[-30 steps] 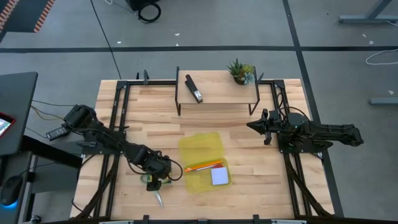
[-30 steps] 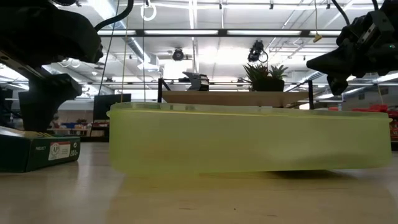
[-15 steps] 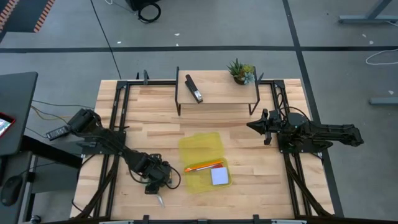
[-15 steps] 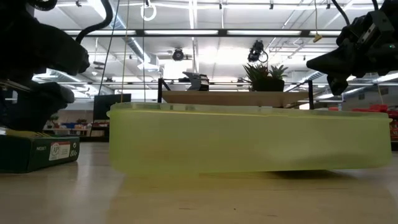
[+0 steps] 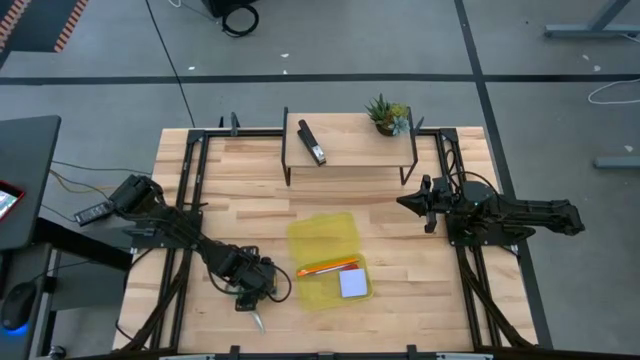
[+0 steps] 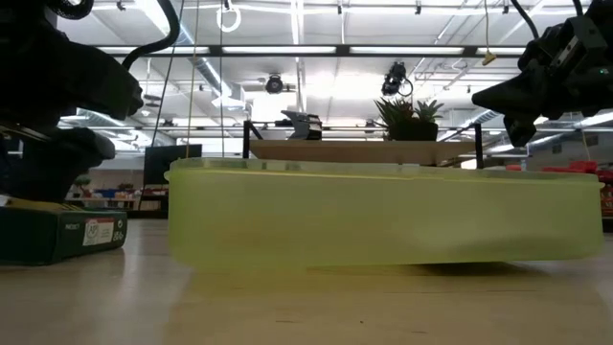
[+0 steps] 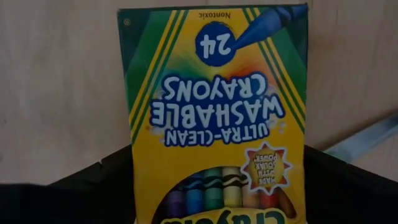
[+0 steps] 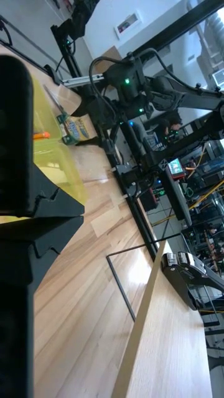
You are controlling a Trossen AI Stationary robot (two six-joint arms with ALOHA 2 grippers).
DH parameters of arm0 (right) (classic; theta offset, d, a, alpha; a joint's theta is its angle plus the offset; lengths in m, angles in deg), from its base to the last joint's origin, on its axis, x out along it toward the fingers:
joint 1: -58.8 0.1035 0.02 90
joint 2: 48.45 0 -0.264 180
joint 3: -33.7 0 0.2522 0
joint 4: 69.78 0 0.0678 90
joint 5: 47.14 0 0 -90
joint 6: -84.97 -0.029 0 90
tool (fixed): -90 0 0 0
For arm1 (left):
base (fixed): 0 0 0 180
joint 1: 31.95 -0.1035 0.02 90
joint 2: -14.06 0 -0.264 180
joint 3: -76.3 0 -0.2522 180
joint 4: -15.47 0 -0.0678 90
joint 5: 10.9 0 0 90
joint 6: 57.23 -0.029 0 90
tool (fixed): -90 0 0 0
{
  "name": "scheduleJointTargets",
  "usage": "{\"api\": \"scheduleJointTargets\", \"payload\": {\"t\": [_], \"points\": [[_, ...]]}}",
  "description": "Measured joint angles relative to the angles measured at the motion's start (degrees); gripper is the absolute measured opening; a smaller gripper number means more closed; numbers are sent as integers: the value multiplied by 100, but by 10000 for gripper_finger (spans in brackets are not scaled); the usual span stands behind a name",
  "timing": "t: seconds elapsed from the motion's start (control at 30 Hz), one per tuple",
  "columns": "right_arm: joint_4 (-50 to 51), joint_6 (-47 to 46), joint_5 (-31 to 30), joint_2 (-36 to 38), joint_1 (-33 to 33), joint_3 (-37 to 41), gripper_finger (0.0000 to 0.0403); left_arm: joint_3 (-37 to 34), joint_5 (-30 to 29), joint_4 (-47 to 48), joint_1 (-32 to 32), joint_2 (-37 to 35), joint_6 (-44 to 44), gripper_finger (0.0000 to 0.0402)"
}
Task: Pack school essentials
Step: Put the yellow crayon box into the yellow supply box
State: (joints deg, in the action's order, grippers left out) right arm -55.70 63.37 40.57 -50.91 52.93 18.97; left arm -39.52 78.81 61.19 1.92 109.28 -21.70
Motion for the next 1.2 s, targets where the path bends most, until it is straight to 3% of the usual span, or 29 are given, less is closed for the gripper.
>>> {"api": "scheduleJointTargets", "payload": {"t": [1.2], "points": [[0,0,1,0,-1,0,6,131,-128,-102,-107,-39,-62,330]]}}
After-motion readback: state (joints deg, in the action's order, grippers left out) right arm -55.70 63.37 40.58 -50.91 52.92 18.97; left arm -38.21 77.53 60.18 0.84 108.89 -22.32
